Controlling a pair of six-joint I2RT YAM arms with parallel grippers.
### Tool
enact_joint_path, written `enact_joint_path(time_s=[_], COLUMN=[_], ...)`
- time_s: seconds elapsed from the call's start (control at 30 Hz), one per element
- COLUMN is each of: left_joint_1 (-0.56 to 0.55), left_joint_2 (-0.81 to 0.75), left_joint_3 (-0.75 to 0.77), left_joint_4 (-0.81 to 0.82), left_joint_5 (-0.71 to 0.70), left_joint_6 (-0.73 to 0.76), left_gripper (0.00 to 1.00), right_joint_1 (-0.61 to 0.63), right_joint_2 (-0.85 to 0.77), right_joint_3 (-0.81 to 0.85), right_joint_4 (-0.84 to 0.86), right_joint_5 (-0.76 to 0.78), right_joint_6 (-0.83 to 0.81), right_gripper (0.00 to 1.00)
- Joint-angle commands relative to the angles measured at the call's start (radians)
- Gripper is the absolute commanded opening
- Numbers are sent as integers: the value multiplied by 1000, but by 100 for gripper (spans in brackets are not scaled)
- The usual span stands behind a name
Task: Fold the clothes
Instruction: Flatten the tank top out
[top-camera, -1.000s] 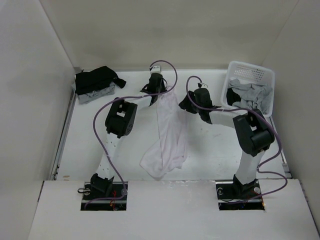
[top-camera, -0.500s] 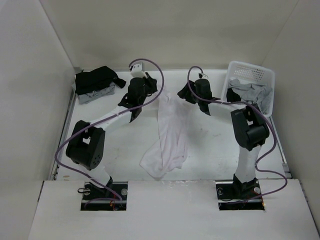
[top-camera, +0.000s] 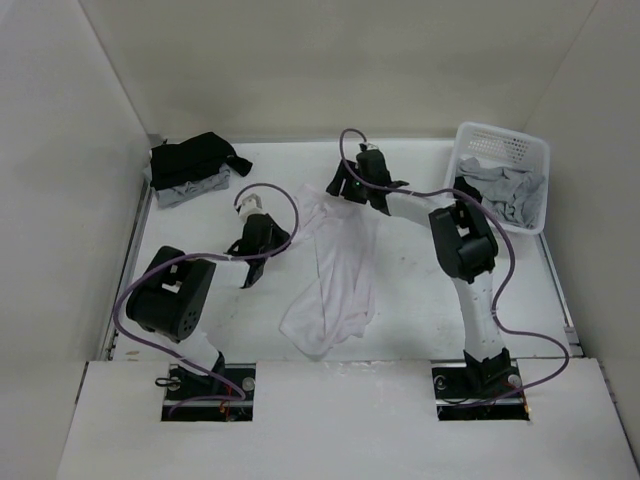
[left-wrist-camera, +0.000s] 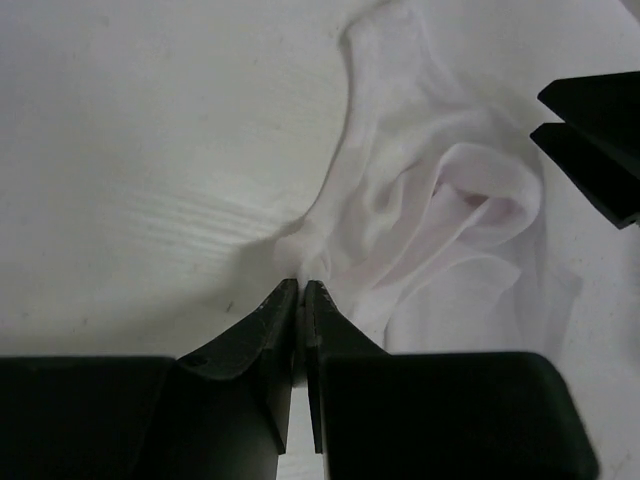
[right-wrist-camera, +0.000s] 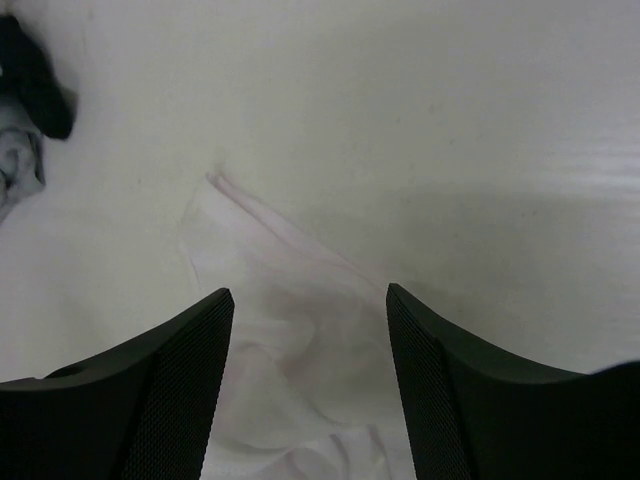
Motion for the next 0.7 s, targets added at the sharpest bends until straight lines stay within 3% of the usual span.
enact_joint_path(time_s=[0.0, 0.17, 0.4, 0.53, 0.67], left_joint_1=[-40, -140, -291, -396, -366], left_joint_2=[-13, -23, -127, -195, -296], left_joint_3=[-87, -191, -336, -438, -480], left_joint_4=[79, 116, 139, 221, 229], left_joint_5=[25, 42, 56, -11, -34], left_joint_6=[-96, -153, -256, -312, -316], left_gripper=[6, 5, 5, 5, 6], right_joint_1=[43, 88, 158, 216, 243], right_joint_2=[19, 60, 44, 18, -39], right_joint_3=[91, 210, 210, 179, 63], right_joint_4=[-62, -221, -324, -384, -360], right_joint_5=[-21, -23, -37, -23, 23], right_joint_6=[-61, -99, -150, -177, -165], right_gripper=[69, 71, 74, 72, 70])
